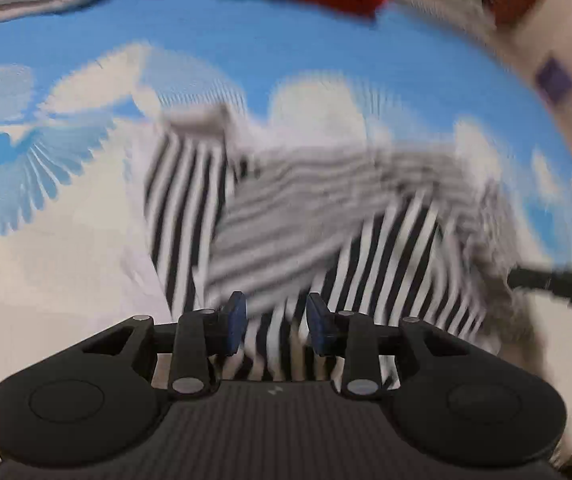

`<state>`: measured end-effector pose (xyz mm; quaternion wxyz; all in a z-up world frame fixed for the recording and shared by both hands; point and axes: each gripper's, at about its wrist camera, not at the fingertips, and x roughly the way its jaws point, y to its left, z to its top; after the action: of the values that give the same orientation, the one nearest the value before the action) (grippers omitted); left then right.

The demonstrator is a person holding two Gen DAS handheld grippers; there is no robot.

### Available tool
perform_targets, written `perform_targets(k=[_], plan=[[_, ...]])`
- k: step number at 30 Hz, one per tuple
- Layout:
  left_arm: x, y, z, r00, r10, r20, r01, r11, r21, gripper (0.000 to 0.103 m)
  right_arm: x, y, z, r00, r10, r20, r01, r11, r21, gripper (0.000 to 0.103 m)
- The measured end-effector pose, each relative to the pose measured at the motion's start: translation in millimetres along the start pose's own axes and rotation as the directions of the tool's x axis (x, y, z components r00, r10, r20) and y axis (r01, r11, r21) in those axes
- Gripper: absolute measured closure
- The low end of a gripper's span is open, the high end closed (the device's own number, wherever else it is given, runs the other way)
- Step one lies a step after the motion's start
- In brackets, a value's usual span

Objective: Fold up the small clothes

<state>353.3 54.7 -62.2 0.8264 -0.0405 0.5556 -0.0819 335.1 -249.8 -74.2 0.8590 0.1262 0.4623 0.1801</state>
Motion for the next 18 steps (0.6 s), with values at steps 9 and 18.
perform_targets(k=[9,18], plan=[[-39.8,0.7,-20.9,0.997,0.008,0.075,-0.011,0.999,0.035,0.054,21.1,-7.7,-22.2,0.983,-0.123,-0.135,0.119,0.992,-0.032,0.071],[-125.9,9.2,-66.8,0.954,0.045,0.297,-0.047,0.999,0.002,0.045,-95.9,26.6,-22.7,0.976,-0.094,0.199,0.095,0.995,0.006,0.070]])
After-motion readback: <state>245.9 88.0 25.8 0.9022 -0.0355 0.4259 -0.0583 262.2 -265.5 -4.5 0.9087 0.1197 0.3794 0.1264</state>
